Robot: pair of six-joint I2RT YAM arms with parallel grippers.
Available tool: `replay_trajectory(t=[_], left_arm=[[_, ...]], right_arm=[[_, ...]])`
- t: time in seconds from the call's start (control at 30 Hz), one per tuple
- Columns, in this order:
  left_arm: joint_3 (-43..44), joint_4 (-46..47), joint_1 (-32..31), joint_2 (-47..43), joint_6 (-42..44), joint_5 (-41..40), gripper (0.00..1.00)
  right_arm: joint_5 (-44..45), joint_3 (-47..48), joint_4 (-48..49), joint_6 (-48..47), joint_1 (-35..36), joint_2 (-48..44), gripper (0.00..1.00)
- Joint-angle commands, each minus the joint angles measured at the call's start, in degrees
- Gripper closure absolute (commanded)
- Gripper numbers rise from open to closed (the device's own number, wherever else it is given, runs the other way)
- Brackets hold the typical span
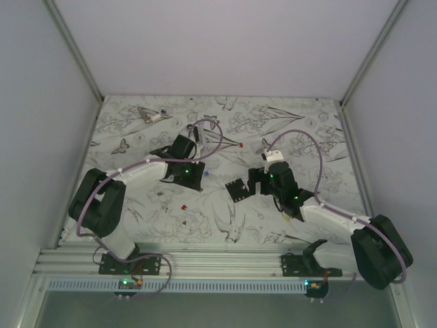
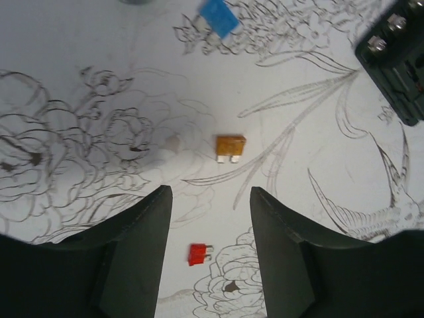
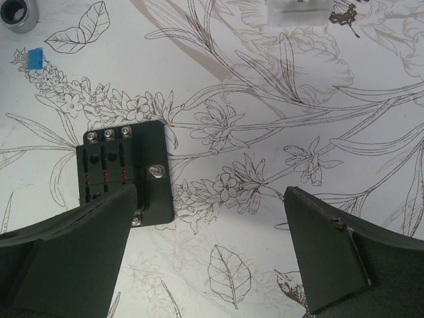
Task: Snap on the fuse box
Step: Pick up the fuse from the center of the board.
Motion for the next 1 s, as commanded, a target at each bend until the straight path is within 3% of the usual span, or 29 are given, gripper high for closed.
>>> replay_trajectory(t=[0.0, 0.27, 0.97], left_arm=[[1.8, -3.2, -1.4, -0.2, -2.1, -8.3, 0.47], [5.6, -4.7, -9.3, 4.5, -5.2, -20.1, 0.46], [8.5, -5.7, -9.8, 11.5, -5.0, -14.9, 0.67]], right_arm=[[0.2, 0.5, 1.7, -0.1, -0.5, 0.2, 0.0], [0.7, 0.6, 1.8, -0.2, -0.4, 1.1, 0.01], [0.6, 0.4, 1.7, -0.1, -0.4, 0.8, 0.0]])
